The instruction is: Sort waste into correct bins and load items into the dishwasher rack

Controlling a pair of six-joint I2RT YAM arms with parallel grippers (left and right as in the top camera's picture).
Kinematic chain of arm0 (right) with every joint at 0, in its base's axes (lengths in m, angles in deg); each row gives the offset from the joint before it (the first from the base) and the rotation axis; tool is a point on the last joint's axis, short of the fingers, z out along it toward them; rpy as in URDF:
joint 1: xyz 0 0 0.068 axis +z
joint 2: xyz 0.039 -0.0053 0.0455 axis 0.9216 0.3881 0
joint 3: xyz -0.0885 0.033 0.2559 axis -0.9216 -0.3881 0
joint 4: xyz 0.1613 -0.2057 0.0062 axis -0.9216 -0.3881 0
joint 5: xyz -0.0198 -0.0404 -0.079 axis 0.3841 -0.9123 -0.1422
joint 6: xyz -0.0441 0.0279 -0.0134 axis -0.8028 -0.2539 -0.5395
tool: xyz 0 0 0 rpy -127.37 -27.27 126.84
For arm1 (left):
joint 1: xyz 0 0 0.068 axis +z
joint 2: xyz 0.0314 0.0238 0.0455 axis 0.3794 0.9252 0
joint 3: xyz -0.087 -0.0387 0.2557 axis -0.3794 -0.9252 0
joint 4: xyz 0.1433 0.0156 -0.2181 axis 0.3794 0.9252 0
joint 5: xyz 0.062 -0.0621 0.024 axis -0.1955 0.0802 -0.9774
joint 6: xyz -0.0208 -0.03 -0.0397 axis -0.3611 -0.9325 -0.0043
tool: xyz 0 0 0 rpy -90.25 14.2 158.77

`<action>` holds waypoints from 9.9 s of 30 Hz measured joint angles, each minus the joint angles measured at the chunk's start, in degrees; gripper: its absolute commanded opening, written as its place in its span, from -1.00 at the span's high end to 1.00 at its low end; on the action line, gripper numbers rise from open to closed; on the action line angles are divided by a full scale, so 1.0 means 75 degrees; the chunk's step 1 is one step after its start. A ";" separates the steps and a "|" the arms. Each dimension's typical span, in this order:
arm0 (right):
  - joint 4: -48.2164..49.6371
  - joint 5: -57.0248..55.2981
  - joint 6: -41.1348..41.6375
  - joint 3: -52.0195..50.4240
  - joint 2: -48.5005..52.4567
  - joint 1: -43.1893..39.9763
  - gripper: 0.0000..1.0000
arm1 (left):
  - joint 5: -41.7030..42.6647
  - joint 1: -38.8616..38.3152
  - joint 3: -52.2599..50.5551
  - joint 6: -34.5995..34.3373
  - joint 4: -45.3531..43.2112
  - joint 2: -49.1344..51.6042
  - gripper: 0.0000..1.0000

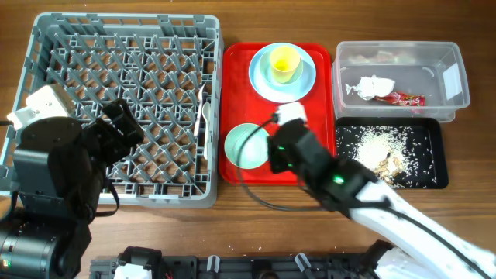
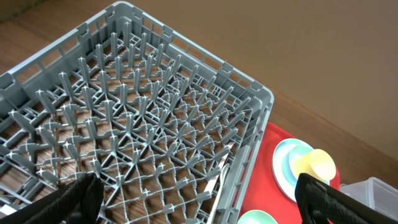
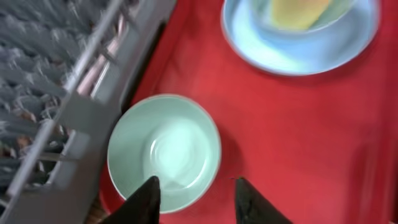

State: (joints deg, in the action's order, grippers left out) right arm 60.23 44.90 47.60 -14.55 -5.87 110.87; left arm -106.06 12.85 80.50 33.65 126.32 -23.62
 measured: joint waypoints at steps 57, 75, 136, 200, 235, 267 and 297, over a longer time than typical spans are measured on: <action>-0.5080 -0.1107 0.0953 0.1172 -0.7428 -0.3643 -0.99 | 0.0000 0.0000 0.0000 0.0000 -0.0026 0.0000 -1.00; -0.5106 -0.1105 0.0953 0.1172 -0.7428 -0.3643 -0.99 | 0.3013 -0.1070 -0.0114 -0.0111 -0.0154 0.3002 0.24; -0.5100 -0.1105 0.0953 0.1157 -0.7428 -0.3643 -1.00 | 0.1693 -0.3789 0.2731 -0.0796 -0.2591 1.0483 0.92; -0.5103 -0.1049 0.0953 0.1157 -0.7428 -0.3643 -1.00 | 1.0174 0.1393 0.2757 0.1300 -0.1964 0.6417 0.92; -0.5106 -0.1052 0.0953 0.1157 -0.7428 -0.3643 -0.99 | 1.1028 0.3002 0.2865 0.1588 -0.1209 0.9943 0.92; -0.5123 -0.1049 0.0953 0.1157 -0.7428 -0.3643 -0.99 | 0.7851 0.2757 0.2964 0.1670 -0.1463 1.0045 -1.00; -0.5132 -0.1049 0.0953 0.1151 -0.7434 -0.3643 -0.99 | 0.1865 0.0874 0.2897 0.1032 -0.0242 0.8635 0.92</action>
State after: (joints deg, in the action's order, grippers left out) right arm 21.74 37.03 54.75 -5.92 -61.63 83.55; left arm -92.07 19.40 102.23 41.39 124.51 41.14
